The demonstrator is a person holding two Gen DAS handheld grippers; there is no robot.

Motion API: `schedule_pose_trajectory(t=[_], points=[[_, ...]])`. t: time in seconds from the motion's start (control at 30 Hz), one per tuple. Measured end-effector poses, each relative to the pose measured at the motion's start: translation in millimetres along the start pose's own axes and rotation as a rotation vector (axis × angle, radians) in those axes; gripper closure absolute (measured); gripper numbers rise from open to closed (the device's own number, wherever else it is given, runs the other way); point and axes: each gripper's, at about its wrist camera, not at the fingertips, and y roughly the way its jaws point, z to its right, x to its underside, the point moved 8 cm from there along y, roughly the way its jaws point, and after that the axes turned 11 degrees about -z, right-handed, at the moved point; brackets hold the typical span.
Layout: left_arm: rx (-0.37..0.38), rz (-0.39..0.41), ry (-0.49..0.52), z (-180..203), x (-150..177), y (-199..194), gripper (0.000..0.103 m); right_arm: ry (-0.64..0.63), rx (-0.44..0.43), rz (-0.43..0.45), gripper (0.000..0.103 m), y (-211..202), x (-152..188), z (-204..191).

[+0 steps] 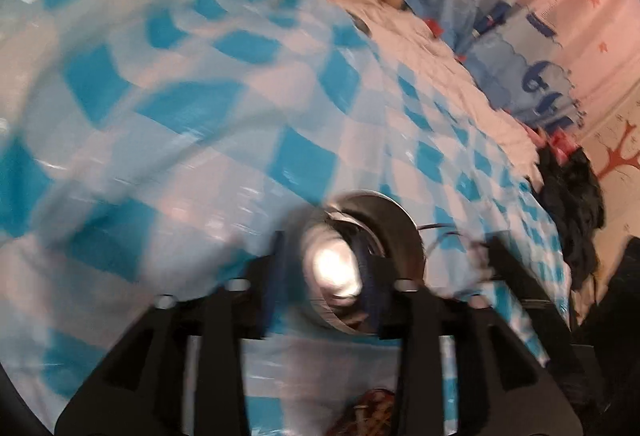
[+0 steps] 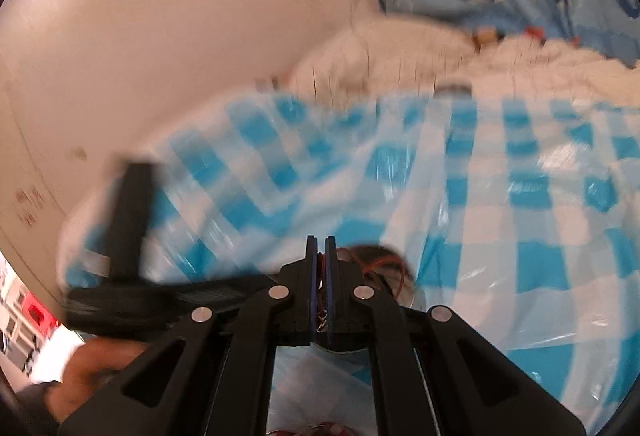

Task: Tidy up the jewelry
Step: 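Open the left gripper to drop the bracelet into the tin, then withdraw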

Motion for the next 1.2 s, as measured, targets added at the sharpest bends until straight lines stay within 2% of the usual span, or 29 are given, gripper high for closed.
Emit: schedule_pose_trajectory(t=[0.03, 0.07, 0.1, 0.13, 0.17, 0.3, 0.4, 0.47, 0.63, 0.77, 0.83, 0.93, 1.2], points=[[-0.003, 0.014, -0.006, -3.3, 0.1, -5.8, 0.057, -0.003, 0.041, -0.062, 0.097, 17.9, 5.6, 4.9], [-0.002, 0.019, -0.009, -5.3, 1.8, -10.2, 0.056, -0.004, 0.061, -0.087, 0.087, 24.5, 9.8, 6.9], [-0.007, 0.02, -0.007, -7.7, 4.7, -15.0, 0.056, 0.002, 0.075, -0.09, 0.078, 25.6, 14.1, 10.0], [-0.013, 0.023, -0.003, -8.8, 7.5, -18.3, 0.055, 0.01, 0.084, -0.072, 0.064, 21.7, 17.6, 12.6], [-0.024, 0.026, 0.004, -9.3, 12.2, -21.0, 0.054, 0.025, 0.093, -0.033, 0.057, 10.3, 20.7, 14.8], [-0.067, 0.03, 0.033, -10.5, 30.4, -22.5, 0.046, 0.055, 0.106, 0.011, 0.055, -23.5, 42.7, 19.0], [-0.137, 0.033, 0.056, -18.0, 50.7, -17.6, 0.044, 0.081, 0.13, 0.013, 0.05, -45.3, 73.7, 26.3], [-0.181, 0.035, 0.063, -25.0, 62.8, -13.5, 0.042, 0.115, 0.167, 0.014, 0.043, -58.2, 100.5, 33.4], [-0.242, 0.036, 0.095, -38.7, 84.4, -4.8, 0.041, 0.222, 0.283, 0.02, 0.038, -70.3, 151.5, 62.4], [-0.237, 0.063, 0.116, -41.4, 91.3, -2.0, 0.035, 0.25, 0.33, 0.065, 0.036, -72.1, 159.0, 70.1], [-0.246, 0.081, 0.148, -38.2, 94.1, 1.4, 0.027, 0.235, 0.353, 0.059, 0.033, -69.5, 158.8, 70.1], [-0.266, 0.095, 0.182, -33.5, 96.6, 4.7, 0.021, 0.204, 0.39, 0.06, 0.031, -67.5, 158.9, 65.4], [-0.254, 0.097, 0.192, -32.1, 95.6, 6.9, 0.017, 0.203, 0.418, 0.066, 0.029, -69.1, 161.7, 66.2]])
